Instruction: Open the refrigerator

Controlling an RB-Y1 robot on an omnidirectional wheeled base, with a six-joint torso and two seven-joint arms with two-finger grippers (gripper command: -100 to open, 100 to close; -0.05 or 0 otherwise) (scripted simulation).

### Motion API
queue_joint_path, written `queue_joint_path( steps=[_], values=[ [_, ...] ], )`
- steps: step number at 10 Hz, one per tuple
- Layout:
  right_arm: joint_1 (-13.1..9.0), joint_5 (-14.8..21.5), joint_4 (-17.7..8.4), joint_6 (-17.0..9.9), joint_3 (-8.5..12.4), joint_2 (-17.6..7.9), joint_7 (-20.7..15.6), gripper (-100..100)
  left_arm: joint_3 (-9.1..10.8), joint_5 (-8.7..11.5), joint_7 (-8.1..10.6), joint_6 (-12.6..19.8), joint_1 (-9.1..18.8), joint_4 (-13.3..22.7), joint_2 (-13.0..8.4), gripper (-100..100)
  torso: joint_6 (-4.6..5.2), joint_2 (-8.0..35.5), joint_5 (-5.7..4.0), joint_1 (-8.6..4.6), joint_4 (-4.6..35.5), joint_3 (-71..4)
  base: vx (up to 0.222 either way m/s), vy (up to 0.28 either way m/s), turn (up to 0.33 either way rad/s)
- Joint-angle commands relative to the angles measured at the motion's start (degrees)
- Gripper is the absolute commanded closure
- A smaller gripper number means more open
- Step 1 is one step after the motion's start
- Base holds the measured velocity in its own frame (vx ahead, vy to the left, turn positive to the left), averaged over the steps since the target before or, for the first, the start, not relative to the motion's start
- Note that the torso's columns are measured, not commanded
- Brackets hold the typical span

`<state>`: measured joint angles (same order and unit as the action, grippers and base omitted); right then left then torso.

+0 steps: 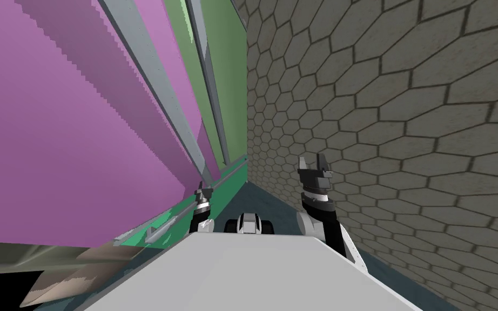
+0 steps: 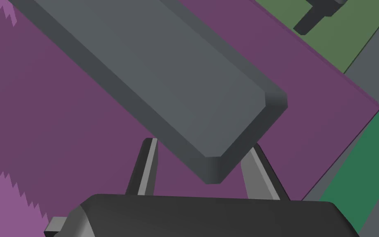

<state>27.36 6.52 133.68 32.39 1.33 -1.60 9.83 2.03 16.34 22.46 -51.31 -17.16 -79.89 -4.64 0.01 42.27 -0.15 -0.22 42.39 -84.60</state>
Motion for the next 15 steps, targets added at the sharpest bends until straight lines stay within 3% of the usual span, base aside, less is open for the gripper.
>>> queue_joint_path(
  steps=[1, 3, 4, 5, 6, 14, 15],
  values=[
    [0.0, 0.0, 0.0, 0.0, 0.0, 0.0, 0.0, 0, -2.32, -1.1, 1.66, 1.2, 0.4, -1.2, -1.4, 100, -0.01, 0.1, -0.04, -0.02, 0.0, 0.0, -0.24, 0.021, -0.1],
    [0.0, 0.0, 0.0, 0.0, 0.0, 0.0, 0.0, 0, -4.09, -1.9, 2.8, 2.3, 0.6, -1.8, -2.3, 100, 0.14, 0.1, -0.05, -0.02, 0.1, 0.0, -0.217, 0.056, -0.121],
    [0.0, 0.0, 0.0, 0.0, 0.0, 0.0, 0.0, 0, -3.32, -1.5, 2.42, 2.6, -0.1, -1.9, -2.1, 100, 0.16, 0.2, -0.1, -0.08, 0.2, 0.0, -0.109, 0.027, -0.051],
    [0.0, 0.0, 0.0, 0.0, 0.0, 0.0, 0.0, 0, -5.64, -2.4, 3.87, 2.6, -0.8, -2.7, -3.3, 100, -0.07, -0.1, -0.11, -0.06, 0.1, -0.1, -0.153, 0.046, -0.14],
    [0.0, 0.0, 0.0, 0.0, 0.0, 0.0, 0.0, 0, -5.64, -2.4, 3.87, 2.6, -0.8, -2.7, -3.3, 100, 0.19, 0.1, -0.01, -0.08, 0.0, 0.0, -0.17, 0.096, -0.139],
    [0.0, 0.0, 0.0, 0.0, 0.0, 0.0, 0.0, 0, -13.69, -5.6, 9.31, 0.6, -3.2, -5.7, -8.3, 100, 0.09, 0.2, -0.04, -0.11, 0.1, 0.1, -0.196, 0.078, -0.136],
    [0.0, 0.0, 0.0, 0.0, 0.0, 0.0, 0.0, 0, -12.85, -5.2, 8.83, 0.9, -3.1, -4.8, -7.9, 100, 0.21, 0.2, -0.04, -0.24, 0.1, 0.1, -0.097, 0.031, -0.034]
  ],
)
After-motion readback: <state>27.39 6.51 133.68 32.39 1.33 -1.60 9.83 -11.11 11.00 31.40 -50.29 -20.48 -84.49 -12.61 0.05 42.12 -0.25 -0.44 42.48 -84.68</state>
